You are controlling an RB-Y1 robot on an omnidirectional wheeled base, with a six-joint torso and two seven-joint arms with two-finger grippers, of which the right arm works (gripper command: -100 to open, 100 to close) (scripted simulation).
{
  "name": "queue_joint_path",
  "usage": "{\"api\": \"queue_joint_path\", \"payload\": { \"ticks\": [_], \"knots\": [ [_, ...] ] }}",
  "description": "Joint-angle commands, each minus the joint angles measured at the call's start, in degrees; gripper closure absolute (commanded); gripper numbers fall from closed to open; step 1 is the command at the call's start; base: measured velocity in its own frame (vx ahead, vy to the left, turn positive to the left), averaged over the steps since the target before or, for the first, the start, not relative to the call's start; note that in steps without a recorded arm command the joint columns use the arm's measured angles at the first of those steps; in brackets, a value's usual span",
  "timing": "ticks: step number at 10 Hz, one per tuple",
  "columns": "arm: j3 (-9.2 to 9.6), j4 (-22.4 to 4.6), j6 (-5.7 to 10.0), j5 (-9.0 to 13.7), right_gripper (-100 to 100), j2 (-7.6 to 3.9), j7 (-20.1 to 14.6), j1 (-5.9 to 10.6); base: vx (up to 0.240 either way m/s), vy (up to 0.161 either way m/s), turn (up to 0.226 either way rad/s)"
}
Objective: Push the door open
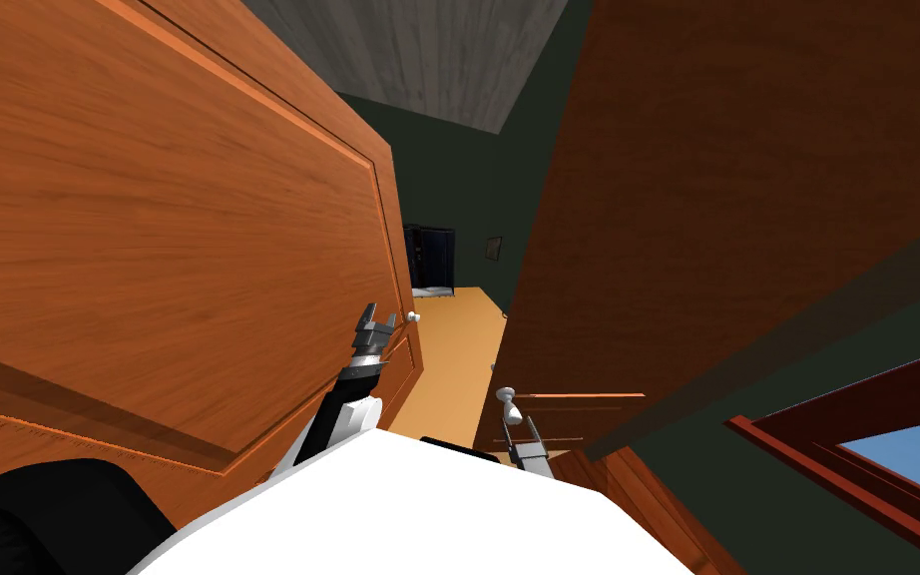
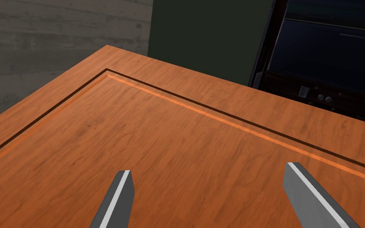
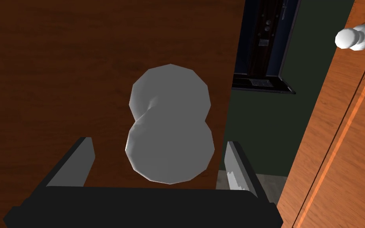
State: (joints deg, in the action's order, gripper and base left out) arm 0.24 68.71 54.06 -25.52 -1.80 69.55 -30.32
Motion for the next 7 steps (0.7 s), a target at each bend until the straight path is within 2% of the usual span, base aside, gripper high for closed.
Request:
{"api": "queue_joint_path", "payload": {
  "ticks": [1, 6, 7],
  "knots": [
    [0.00, 0.0, 0.08, 0.0, 100, -0.06, 0.0, -0.06, -0.009, 0.001, 0.014],
    [0.00, 0.0, 0.08, 0.0, 100, -0.06, 0.0, -0.06, -0.018, -0.005, -0.003],
    [-0.26, 0.1, 0.71, 0.2, -100, -1.06, 0.6, -1.02, -0.116, -0.020, -0.114]
  ]
}}
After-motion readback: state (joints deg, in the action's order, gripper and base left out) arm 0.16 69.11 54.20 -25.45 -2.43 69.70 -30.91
